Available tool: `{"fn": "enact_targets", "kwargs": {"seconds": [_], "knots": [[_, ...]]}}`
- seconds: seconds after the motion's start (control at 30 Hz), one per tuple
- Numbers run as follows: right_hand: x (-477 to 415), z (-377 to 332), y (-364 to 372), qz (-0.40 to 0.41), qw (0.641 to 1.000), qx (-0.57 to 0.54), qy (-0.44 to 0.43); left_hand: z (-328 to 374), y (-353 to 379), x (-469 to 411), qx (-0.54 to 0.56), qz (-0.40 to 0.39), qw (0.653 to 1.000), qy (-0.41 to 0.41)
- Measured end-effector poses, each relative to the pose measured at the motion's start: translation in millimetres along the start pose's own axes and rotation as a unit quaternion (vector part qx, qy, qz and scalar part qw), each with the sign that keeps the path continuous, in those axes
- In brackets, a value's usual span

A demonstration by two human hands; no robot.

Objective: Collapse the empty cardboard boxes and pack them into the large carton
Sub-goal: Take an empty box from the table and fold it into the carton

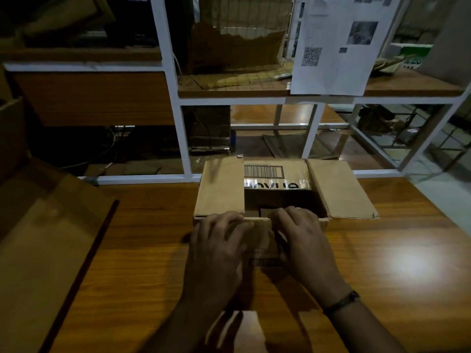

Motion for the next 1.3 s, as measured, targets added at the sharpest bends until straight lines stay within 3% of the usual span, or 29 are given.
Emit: {"fn": "enact_targets", "kwargs": {"seconds": [0.37, 0.5, 0.6, 0.7, 0.87, 1.1, 1.2, 1.3], "knots": [[-6.2, 17.9, 2.2, -0.029, 0.999, -0.011, 0.007, -7.7, -13.0, -1.8, -0.028, 0.061, 0.998, -0.012], [-6.9, 29.0, -6.4, -0.034, 0.999, -0.037, -0.012, -29.8, -24.8, -3.9, -0.091, 0.046, 0.990, -0.099], [-7.3, 49.1, -17.4, -0.044, 0.997, -0.051, -0.031, -47.4, -28.0, 0.1, -0.086, -0.013, 0.979, -0.185], [-9.2, 57.2, -35.4, -0.036, 0.994, -0.079, -0.061, -46.3, -31.3, 8.5, -0.060, -0.042, 0.975, -0.209], [-11.6, 31.4, -42.1, 0.005, 0.996, -0.061, -0.061, -39.2, -24.5, 12.6, 0.120, -0.072, 0.970, -0.200], [-14.3, -76.9, 10.4, -0.051, 0.993, -0.055, -0.092, -40.3, -19.5, 4.6, 0.152, -0.069, 0.978, -0.124], [-22.4, -86.1, 15.5, -0.061, 0.993, 0.019, -0.101, -41.8, -18.4, -0.5, 0.136, -0.057, 0.982, -0.120], [-20.8, -75.0, 13.5, -0.086, 0.990, -0.013, -0.107, -41.8, -18.6, -6.4, 0.116, -0.070, 0.988, -0.071]]}}
Point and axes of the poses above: each hand's wrist, its own x-axis away from the middle knuckle, its own y-axis out of the palm, z = x × y, the point moved 7 cm from there along -x, towards the middle knuckle, and after that the axes turned 5 degrees about -z, right-handed, at the moved point
